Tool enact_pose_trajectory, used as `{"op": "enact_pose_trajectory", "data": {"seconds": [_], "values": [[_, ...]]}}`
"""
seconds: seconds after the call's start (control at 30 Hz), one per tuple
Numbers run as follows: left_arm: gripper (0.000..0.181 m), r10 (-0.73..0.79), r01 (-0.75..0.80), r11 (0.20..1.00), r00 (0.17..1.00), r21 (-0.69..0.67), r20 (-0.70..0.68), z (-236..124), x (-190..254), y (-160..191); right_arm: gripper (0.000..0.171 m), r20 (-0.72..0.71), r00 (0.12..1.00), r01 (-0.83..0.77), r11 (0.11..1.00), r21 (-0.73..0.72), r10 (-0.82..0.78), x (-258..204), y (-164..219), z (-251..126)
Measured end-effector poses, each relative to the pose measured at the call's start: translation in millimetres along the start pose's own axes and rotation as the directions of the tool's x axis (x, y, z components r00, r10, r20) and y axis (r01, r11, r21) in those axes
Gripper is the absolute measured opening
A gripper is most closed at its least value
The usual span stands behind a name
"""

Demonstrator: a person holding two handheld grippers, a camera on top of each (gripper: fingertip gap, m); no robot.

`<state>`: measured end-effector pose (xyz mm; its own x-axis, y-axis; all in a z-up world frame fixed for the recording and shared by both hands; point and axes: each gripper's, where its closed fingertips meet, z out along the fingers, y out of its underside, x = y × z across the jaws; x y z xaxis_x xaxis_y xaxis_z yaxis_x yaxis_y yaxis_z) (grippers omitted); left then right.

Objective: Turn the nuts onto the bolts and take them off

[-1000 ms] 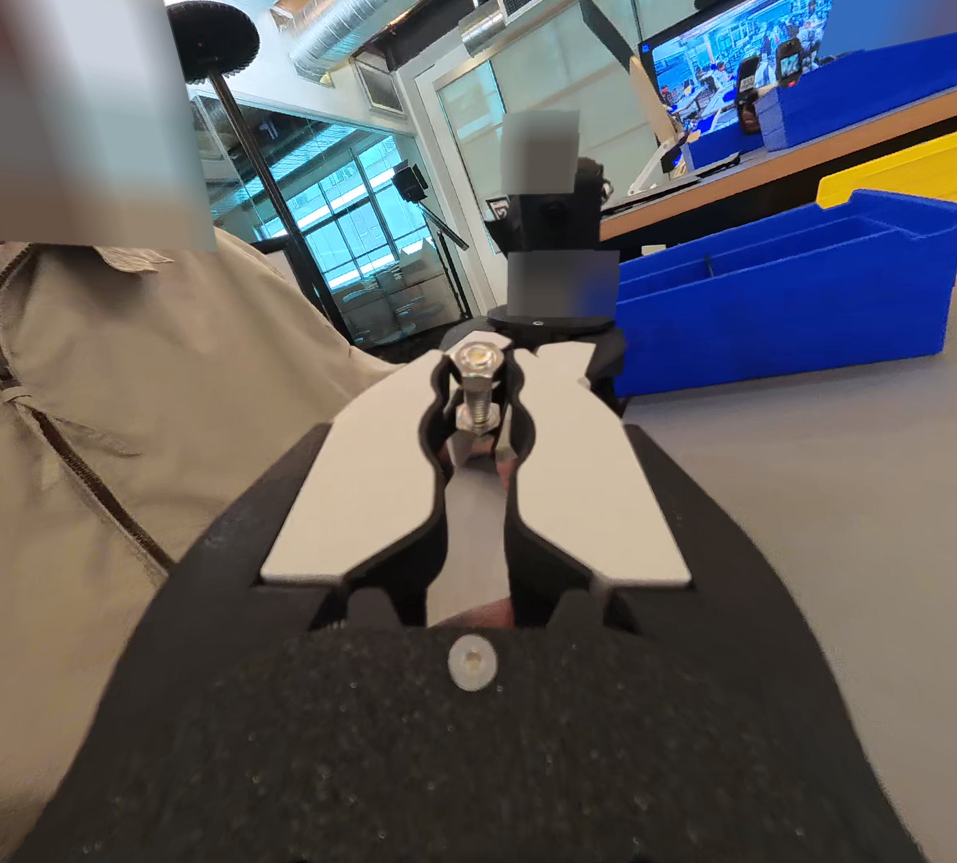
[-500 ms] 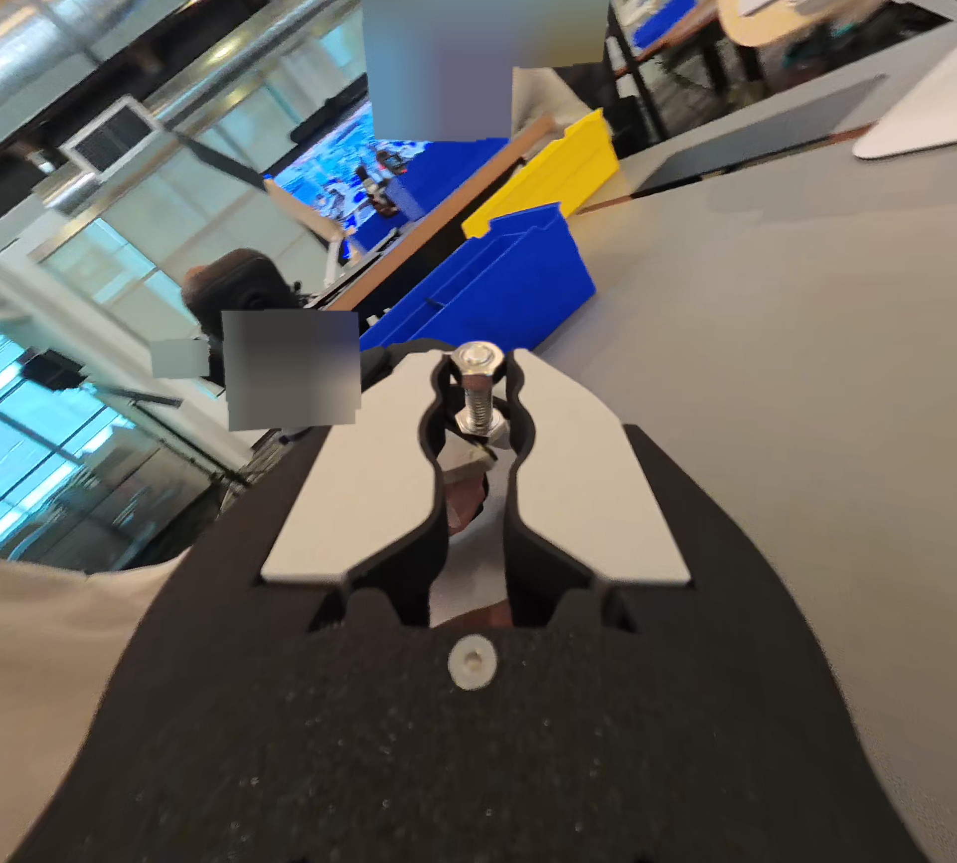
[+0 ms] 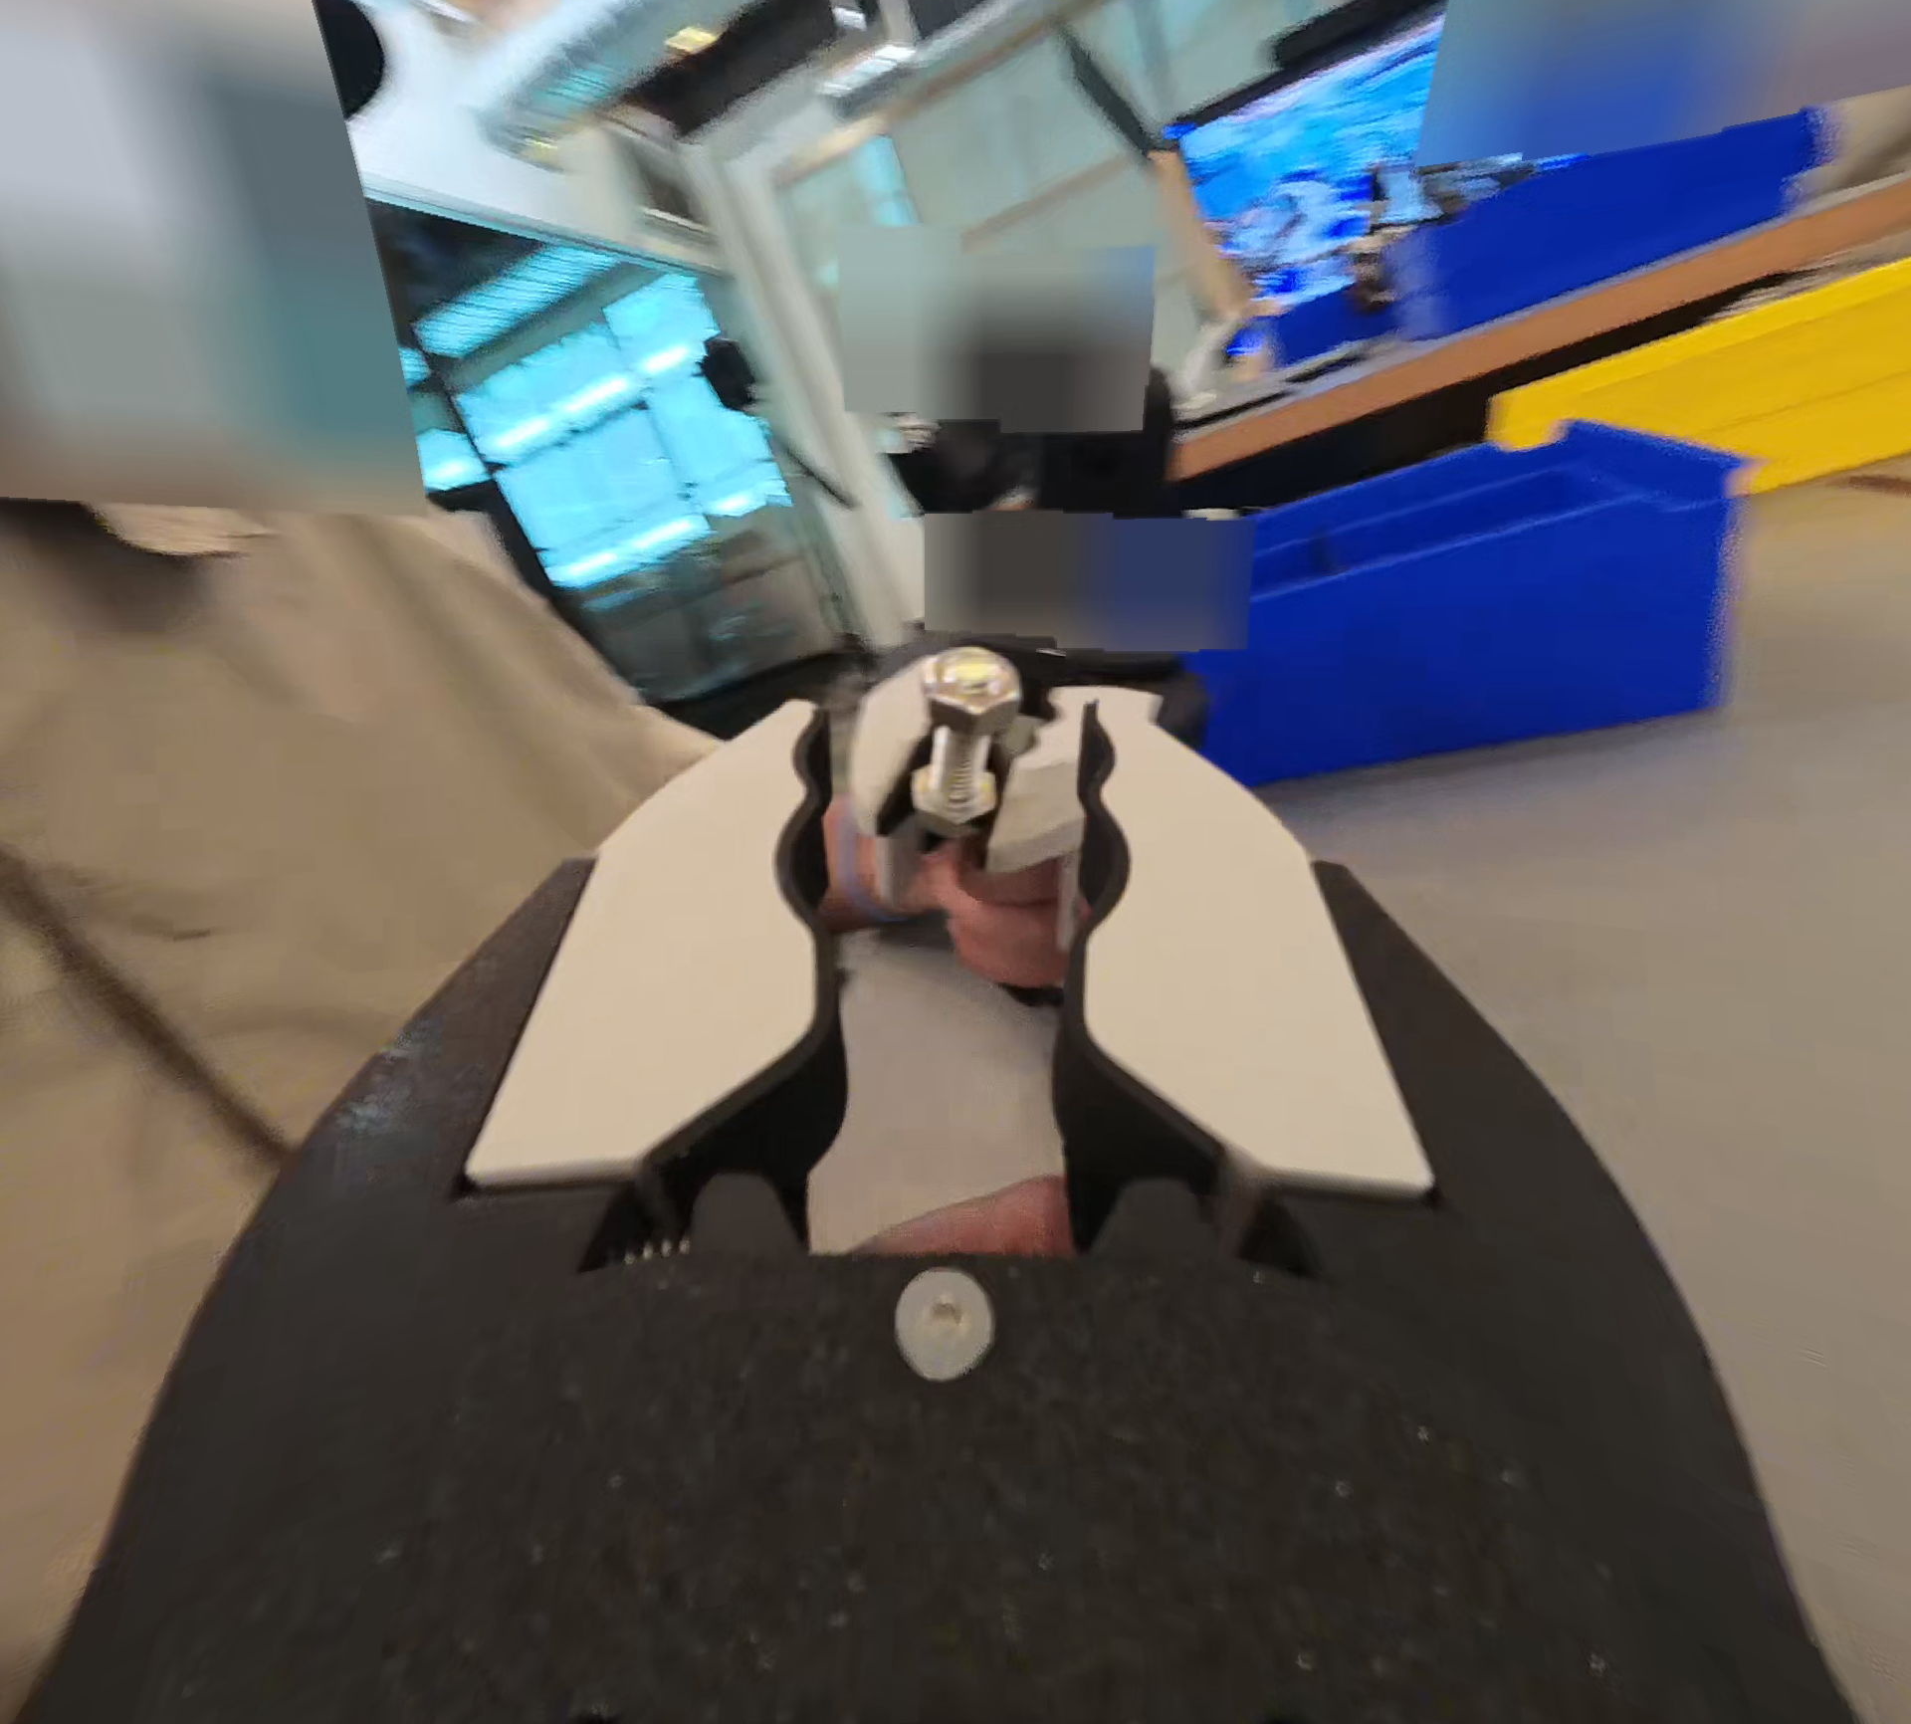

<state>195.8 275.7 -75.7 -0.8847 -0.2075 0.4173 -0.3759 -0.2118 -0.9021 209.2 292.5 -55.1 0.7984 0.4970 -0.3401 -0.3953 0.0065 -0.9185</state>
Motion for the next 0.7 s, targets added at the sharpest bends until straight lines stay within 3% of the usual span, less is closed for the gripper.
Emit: {"op": "enact_pose_trajectory", "data": {"seconds": [0.13,0.4,0.57,0.7], "values": [[0.019,-0.062,0.064,0.998,0.992,0.021,-0.110,-2.2,12.2,-3.8,0.037,0.225,0.971,-0.072,0.997,-0.030,0.077,-21.8,3.0,4.5],[0.019,-0.032,0.027,0.999,0.993,-0.044,-0.110,4.5,16.5,7.3,0.019,0.152,0.987,-0.050,0.999,0.009,0.048,-19.2,5.3,17.1],[0.019,0.082,-0.082,0.997,0.990,-0.005,0.114,-2.7,-11.7,-2.1,0.018,-0.152,0.983,-0.093,0.992,0.086,0.105,9.7,-0.8,16.7],[0.019,0.312,-0.282,0.950,0.870,-0.133,0.383,-9.3,-41.0,1.0,0.018,-0.421,0.885,-0.149,0.978,0.149,0.199,37.0,3.7,11.6]]}}
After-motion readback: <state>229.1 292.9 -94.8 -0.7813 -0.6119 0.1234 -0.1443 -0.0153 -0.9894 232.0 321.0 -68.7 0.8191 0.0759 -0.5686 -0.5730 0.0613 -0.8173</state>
